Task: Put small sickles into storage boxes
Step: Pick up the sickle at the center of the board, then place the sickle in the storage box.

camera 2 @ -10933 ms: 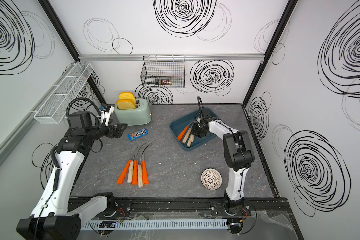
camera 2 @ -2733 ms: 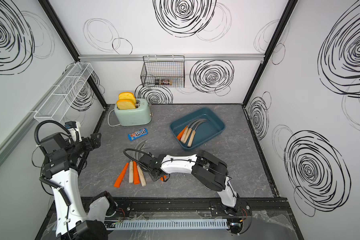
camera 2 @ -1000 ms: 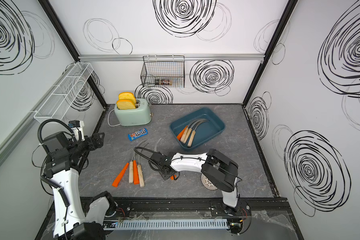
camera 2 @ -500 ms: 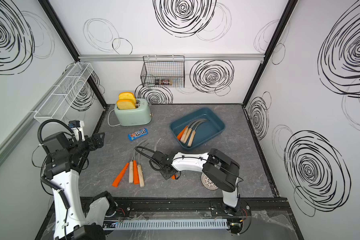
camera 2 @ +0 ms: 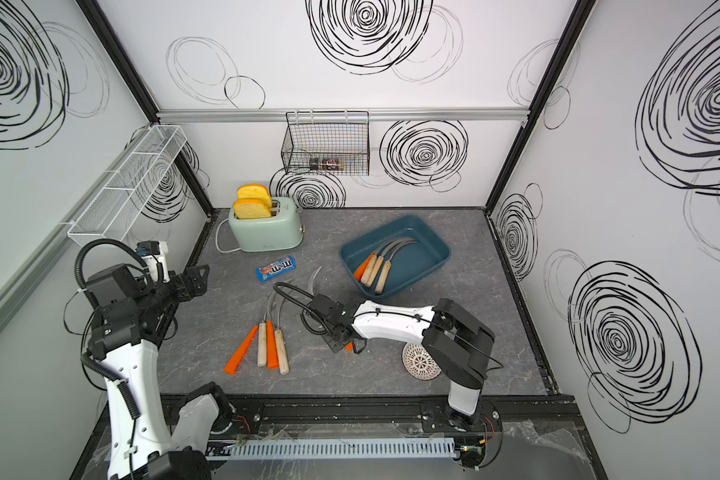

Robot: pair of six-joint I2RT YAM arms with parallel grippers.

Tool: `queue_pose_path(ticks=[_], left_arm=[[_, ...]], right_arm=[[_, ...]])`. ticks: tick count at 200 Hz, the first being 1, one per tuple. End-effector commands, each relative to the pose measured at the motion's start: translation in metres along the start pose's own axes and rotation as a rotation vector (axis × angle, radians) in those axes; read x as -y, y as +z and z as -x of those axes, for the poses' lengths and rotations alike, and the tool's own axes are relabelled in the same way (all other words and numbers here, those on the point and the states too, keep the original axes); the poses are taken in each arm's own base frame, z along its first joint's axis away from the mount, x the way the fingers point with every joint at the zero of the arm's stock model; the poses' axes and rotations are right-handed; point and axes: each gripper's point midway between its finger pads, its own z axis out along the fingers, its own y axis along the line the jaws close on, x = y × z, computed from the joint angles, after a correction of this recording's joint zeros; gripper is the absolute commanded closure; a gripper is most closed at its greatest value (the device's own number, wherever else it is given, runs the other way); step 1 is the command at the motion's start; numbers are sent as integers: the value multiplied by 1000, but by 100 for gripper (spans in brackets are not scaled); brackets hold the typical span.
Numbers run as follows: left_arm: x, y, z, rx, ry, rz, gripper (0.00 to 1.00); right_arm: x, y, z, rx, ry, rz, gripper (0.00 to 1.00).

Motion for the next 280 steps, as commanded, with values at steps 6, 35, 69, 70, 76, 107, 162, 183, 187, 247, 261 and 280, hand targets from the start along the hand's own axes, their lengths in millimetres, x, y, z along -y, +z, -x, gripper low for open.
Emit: queue_pose_path(ticks=[6,35,69,70,76,107,162,183,187,247,261,280], left_arm=[[6,-5,12,44,20,-8,4],[6,-5,10,40,23,-6,4],[7,-7,12,48,29,-7,4],[7,-7,12,48,29,-6,4],[7,-8,13,49,30,-6,4],[10,-11,17,56,36,-8,4],[27,-13,22,51,55,-88,4],[33,-13,28,61,71,-106,4],[34,-13,29,63,74,-109,4],[58,-4,32,37,142,-190,4],[64,-2,33,36,167,-193,4],[69,3,35,33,185,-196,4]], right_arm=[[7,-13,13,33,-14,-25,100],[7,-17,16,46,-14,-21,100],[8,-25,24,69,-6,-15,100],[8,-26,25,70,-6,-14,100],[7,-28,27,76,-3,-8,100],[11,-38,36,92,20,15,100],[33,-58,51,112,88,46,100],[51,-67,55,116,127,47,100],[55,-68,56,117,133,47,100],[119,-81,53,111,288,54,100],[133,-83,52,111,333,70,100],[152,-86,53,127,387,81,100]])
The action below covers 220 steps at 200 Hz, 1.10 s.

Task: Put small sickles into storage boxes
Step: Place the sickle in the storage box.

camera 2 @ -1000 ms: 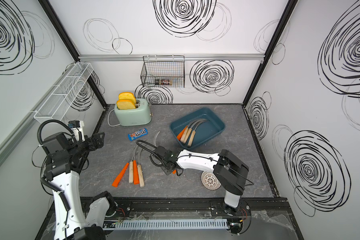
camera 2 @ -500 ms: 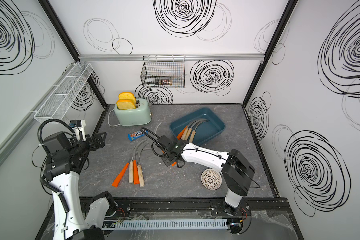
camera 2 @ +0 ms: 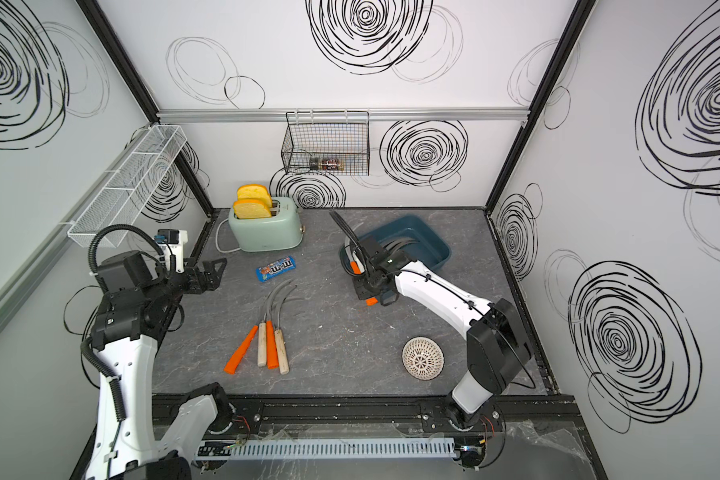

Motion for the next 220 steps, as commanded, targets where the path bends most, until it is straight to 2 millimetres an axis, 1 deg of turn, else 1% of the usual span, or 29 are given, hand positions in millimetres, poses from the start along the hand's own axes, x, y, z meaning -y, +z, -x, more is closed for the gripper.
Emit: queue_pose_path(ticks=[1,27,55,98,161,220], left_arm=[[6,0,19,39,70,1,4],[12,8,25,30,81,-20,4],[14,16,29,29,72,-35,4],[14,21,34,26,77,-40,4],[13,30,31,7,74,-53,4],[16,35,34,3,90,-51,4]], right_arm=[[11,-17,8,18,33,46,100],[31,-17,16,17,95,53,100],[42,-15,20,19,138,73,100],[61,-16,31,40,232,101,100],[76,-8,39,45,337,144,100],[82,2,37,32,405,148,100]])
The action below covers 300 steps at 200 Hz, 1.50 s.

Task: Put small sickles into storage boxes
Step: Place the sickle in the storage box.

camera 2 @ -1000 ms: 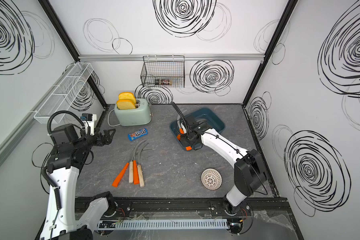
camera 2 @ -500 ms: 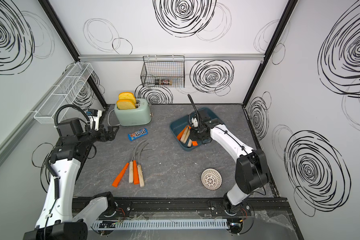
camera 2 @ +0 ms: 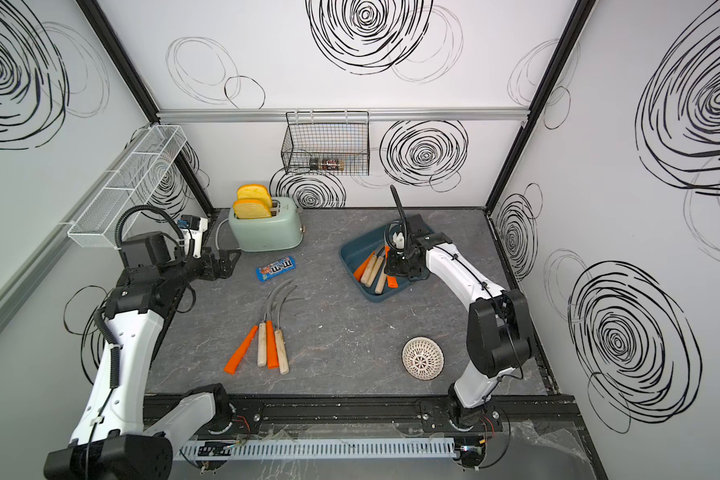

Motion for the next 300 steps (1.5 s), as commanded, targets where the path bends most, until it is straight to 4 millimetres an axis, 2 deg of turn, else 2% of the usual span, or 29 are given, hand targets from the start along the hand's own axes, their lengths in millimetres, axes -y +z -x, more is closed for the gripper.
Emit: queue_pose_path(ticks=[1,83,138,167,207,263,300], left_arm=[[3,-4,26,69,51,9,4],[20,2,39,92,48,-54,4],[29,6,38,81,54,-82,4],[34,10,36,71,57,-98,4],[37,9,44,84,80,-98,4],[43,9,45,88,92,-106,4],[46,8,47,90,107,-102,4]], right_arm=[[-6,-4,12,42,22,38,100],[8,6,19,52,132,79,100],[13,18,15,35,187,101,100],[13,22,17,37,208,110,100],[12,26,20,43,239,125,100],[17,41,14,22,289,117,100],[14,44,13,26,295,112,100]])
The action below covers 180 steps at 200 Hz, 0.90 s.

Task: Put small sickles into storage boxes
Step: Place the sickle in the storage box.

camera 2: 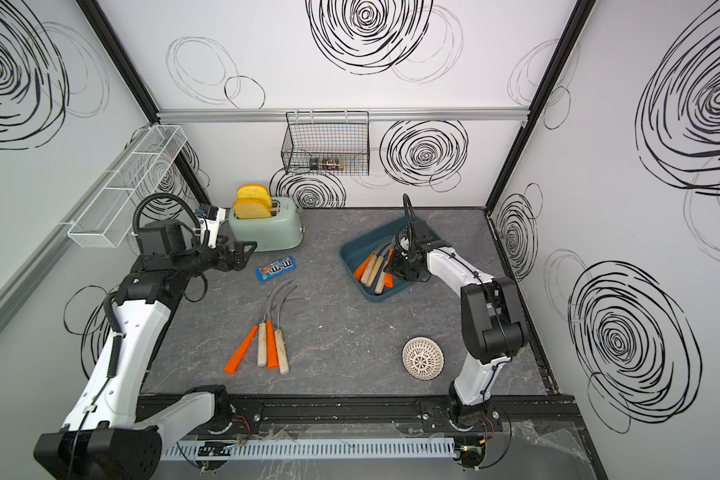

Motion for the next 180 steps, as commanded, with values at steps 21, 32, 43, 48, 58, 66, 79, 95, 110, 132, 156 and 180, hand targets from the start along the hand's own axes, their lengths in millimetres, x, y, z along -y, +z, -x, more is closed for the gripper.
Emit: queue_pose_path(ticks=[21,32,43,48,58,66,79,95,110,132,156,180], left_arm=[[8,-7,24,70,55,-4,4],[10,-8,24,73,57,-7,4],[11,-8,25,74,60,-5,4],[11,-8,25,74,62,-3,4],[11,-9,25,75,66,0,4],[12,-9,25,73,69,2,4],[13,-10,25,72,76,5,4],[15,-10,25,71,85,4,4],[16,-10,25,71,90,2,4],[18,-10,26,73,95,2,4],[20,-9,26,75,98,-1,4],[21,-9,26,77,102,0,4]], right_arm=[[-7,6,2,16,3,13,100],[-9,8,1,12,4,14,100],[-11,10,2,13,3,15,100],[-11,11,1,11,2,13,99],[-12,13,1,10,1,11,99],[-13,15,1,8,-1,8,99],[-14,19,0,2,-1,4,99],[-15,22,-1,-1,-3,-3,99],[-17,25,-2,-2,-3,-5,99],[-20,28,-4,-4,-4,-13,98],[-22,32,-6,-11,-7,-16,96],[-23,35,-8,-19,-12,-20,95]])
